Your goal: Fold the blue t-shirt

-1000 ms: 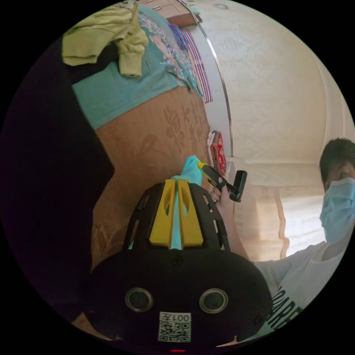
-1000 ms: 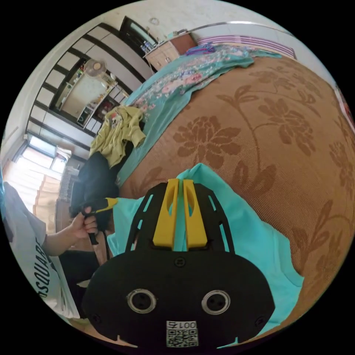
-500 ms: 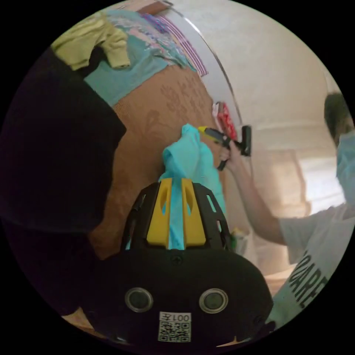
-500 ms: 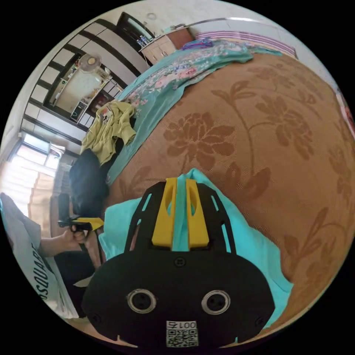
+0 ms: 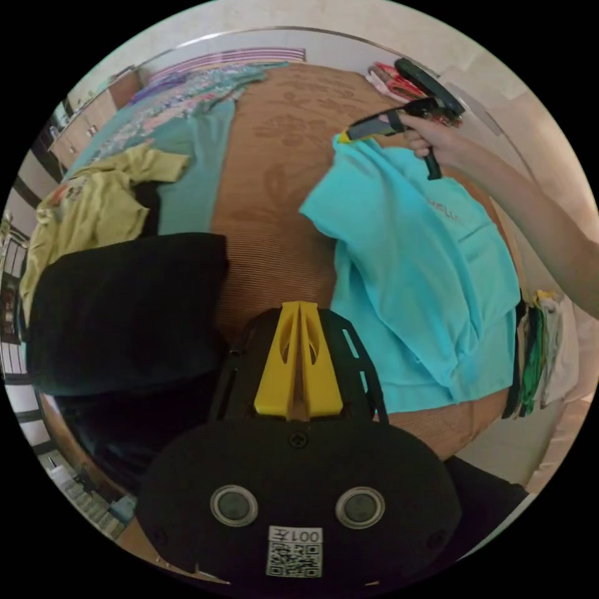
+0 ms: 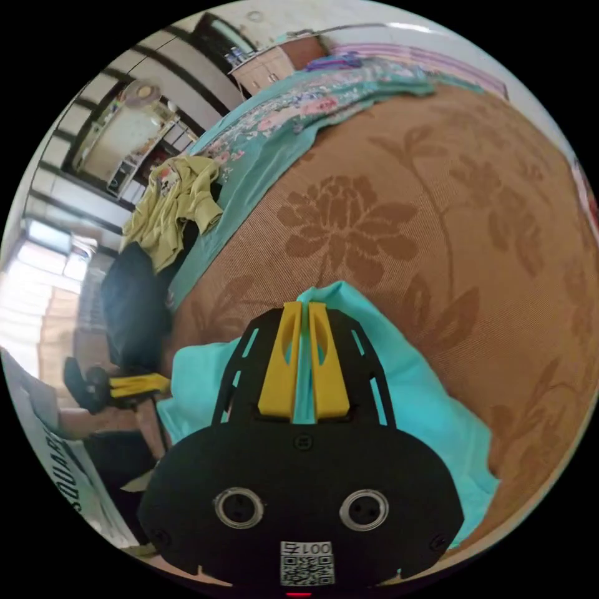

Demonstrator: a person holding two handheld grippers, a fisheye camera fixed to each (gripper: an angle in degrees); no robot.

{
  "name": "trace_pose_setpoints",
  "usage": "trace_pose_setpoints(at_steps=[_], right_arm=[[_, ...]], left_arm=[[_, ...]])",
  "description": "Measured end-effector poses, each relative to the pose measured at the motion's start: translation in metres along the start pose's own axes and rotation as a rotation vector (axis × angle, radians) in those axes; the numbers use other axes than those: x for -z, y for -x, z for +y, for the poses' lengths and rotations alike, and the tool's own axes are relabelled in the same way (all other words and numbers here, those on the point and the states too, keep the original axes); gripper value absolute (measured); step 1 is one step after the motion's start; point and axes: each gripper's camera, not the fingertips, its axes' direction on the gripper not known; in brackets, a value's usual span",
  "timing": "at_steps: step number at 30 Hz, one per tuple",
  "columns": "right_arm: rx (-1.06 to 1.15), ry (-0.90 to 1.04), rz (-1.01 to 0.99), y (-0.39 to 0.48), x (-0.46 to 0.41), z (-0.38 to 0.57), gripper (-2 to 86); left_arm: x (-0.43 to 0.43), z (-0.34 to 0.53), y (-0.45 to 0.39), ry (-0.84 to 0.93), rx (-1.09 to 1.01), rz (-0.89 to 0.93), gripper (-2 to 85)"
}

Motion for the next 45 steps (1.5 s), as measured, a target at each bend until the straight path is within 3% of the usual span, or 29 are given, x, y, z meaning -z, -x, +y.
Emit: trace_pose_setpoints(at_steps=[3,5,6,15,21,28,31,37,41,45], right_arm=[[0.085,0.003,0.075,0.015,0.008,-0.009,1.8],[0.078,0.059,0.057,0.013,-0.005,-0.018,1.7],[0.07,0.106,0.04,0.012,-0.015,-0.022,1.7],[0.053,-0.01,-0.046,0.007,0.011,0.01,1.6],[0.044,-0.169,-0.104,0.008,0.053,0.046,1.6],[-0.015,-0.201,-0.083,-0.001,0.057,0.049,1.5],[-0.035,-0.129,-0.076,-0.002,0.03,0.032,1.6],[0.026,0.045,-0.095,0.008,-0.017,0.0,2.1],[-0.047,-0.06,0.001,-0.008,0.033,0.012,2.2],[0.051,-0.092,-0.038,0.015,0.087,0.082,4.6]], left_arm=[[0.033,0.009,0.019,-0.007,0.025,0.02,-0.8],[0.037,0.009,0.027,0.023,0.037,0.22,-0.5],[0.037,0.008,0.027,0.028,0.039,0.236,-0.4],[0.046,-0.007,-0.027,0.069,-0.212,0.111,4.1],[0.056,-0.008,-0.053,0.106,-0.317,-0.009,-0.2],[0.137,0.003,-0.029,-0.002,-0.185,0.036,-1.0],[0.144,0.006,-0.022,0.014,-0.163,-0.029,-1.0],[0.128,0.013,0.006,0.081,-0.056,0.052,-0.9],[0.13,0.014,0.005,0.096,-0.062,0.035,-0.9],[0.134,0.013,0.006,0.104,-0.063,0.052,-0.9]])
